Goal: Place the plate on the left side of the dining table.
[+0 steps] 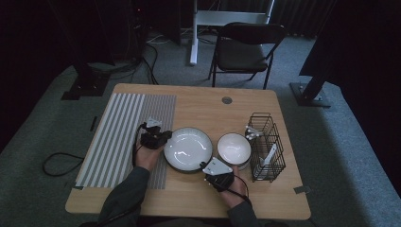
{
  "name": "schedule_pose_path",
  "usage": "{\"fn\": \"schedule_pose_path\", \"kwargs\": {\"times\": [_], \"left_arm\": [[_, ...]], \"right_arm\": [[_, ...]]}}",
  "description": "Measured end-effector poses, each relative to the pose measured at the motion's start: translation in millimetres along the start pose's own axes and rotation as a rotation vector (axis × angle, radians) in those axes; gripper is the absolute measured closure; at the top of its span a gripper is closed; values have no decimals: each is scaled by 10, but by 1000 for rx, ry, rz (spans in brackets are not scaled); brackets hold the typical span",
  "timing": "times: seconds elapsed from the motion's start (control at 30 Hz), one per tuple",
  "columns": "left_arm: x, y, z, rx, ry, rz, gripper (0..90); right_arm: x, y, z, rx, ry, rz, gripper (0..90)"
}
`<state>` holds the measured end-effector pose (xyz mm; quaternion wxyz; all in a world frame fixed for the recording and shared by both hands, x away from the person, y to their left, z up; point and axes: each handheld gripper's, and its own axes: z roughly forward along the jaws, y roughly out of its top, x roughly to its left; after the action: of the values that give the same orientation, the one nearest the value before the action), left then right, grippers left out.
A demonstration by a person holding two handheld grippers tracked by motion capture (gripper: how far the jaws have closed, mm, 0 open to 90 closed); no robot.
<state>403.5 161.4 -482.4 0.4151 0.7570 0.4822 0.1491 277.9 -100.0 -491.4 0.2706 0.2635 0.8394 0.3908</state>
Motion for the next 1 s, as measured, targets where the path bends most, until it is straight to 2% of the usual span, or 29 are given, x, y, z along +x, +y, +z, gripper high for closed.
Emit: {"fn": "schedule_pose_path", "kwargs": {"times": [0.2,0.5,0.73,1.0], "left_arm": [[-7,8,-25,-7,9,2,868],[23,31,-87,-41,19,-19,872],[57,39,-112,-55,20,-23,867],[89,-31,-63,-48,-2,-67,771]], "right_arm": [[-1,1,12,7,-19,0,879],[43,17,66,26,-41,-12,873],[72,26,118,30,-48,8,866],[68,42,142,33,-51,13,864]]}}
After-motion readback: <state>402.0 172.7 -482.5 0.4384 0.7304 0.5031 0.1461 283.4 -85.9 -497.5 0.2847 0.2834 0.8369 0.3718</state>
